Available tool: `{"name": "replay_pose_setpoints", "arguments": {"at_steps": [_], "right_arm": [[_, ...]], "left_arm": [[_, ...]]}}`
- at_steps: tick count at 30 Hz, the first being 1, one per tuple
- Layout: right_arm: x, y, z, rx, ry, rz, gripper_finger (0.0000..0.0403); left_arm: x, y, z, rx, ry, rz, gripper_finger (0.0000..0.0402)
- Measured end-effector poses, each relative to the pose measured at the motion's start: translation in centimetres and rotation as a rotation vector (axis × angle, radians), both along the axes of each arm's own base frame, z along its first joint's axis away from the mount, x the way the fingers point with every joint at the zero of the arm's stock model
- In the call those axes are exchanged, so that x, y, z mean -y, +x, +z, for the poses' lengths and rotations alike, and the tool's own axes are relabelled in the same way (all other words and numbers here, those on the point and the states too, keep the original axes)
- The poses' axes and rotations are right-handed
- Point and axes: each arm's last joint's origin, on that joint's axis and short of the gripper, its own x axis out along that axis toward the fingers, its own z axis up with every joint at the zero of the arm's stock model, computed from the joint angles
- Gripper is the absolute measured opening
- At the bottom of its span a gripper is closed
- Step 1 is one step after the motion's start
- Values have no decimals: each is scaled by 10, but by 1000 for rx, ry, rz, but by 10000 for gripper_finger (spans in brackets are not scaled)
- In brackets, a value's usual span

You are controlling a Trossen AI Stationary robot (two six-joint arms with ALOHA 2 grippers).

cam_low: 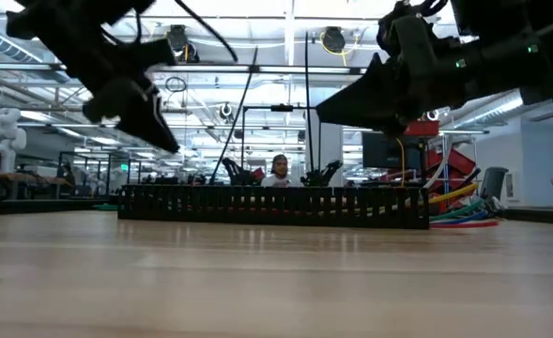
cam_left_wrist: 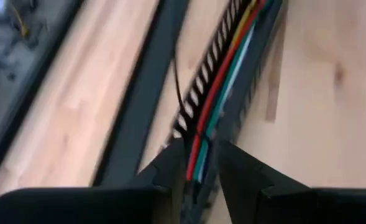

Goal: Ziptie cables
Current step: Put zip-tied cables in cable duct

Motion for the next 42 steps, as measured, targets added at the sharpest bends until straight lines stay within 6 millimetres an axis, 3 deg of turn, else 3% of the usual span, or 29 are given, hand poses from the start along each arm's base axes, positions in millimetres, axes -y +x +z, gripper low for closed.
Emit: {"name": "replay_pose_setpoints", "arguments": {"at_steps": [4, 10, 15, 20, 25, 29, 32, 42], "right_arm": [[2, 13, -14, -34, -11, -5, 96], [7, 60, -22, -83, -26, 73, 96], [27, 95, -12, -132, -92, 25, 96], [51, 117, -3, -232, -150, -21, 96], [72, 124, 5, -278, -185, -49, 96], [89, 129, 7, -257, -143, 12, 96], [98, 130, -1, -283, -131, 15, 96], [104, 131, -5, -290, -112, 33, 96]], "left_arm": [[-12, -10, 3, 36, 44, -9, 126], [-29, -8, -15, 35, -6, -26, 175], [-39, -1, -18, 57, 9, -12, 180], [-49, 10, -26, 55, 8, -127, 180], [-60, 13, -44, -51, 11, -207, 180], [-66, 14, -48, -69, 20, -202, 180], [-68, 14, -47, -56, 21, -189, 174], [-62, 18, -44, 8, -48, -256, 83]]}}
